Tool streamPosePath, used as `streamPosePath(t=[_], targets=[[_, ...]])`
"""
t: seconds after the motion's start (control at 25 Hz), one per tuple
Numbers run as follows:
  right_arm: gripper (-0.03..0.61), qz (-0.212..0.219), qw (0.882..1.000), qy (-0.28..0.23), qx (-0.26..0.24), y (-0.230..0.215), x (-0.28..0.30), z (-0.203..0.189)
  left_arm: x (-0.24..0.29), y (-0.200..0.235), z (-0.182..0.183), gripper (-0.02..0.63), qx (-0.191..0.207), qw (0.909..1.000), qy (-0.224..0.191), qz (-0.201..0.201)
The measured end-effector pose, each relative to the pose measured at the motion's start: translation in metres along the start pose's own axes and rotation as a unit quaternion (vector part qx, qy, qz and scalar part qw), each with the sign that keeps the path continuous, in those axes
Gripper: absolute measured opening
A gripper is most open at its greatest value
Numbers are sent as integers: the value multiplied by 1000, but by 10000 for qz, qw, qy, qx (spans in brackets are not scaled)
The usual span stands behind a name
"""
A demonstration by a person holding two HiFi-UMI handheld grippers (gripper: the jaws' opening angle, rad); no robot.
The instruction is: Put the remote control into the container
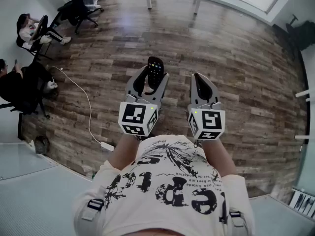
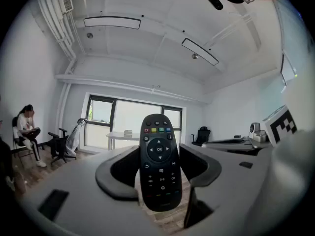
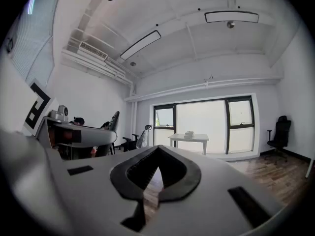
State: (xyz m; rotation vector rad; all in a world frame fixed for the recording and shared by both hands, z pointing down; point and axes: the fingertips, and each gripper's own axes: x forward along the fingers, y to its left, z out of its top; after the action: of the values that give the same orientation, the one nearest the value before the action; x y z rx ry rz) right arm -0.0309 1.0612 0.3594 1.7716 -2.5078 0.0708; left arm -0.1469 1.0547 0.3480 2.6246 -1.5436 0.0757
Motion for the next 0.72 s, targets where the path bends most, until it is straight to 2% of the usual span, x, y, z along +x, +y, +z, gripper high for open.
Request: streamPosePath(t=[0.2,0.48,0.72], targets=[[2,-38,9999,43,152,-11,-1,-2,4,-9,2,262,43,10000,-5,-40],[2,-236,9995,-193,-93,-19,-2,4,11,-7,-2,262,-104,9999,54,-30],[2,-271,9994,-201,106,-34,-10,-3,14,-10,0,262,-78,9999,128,27]])
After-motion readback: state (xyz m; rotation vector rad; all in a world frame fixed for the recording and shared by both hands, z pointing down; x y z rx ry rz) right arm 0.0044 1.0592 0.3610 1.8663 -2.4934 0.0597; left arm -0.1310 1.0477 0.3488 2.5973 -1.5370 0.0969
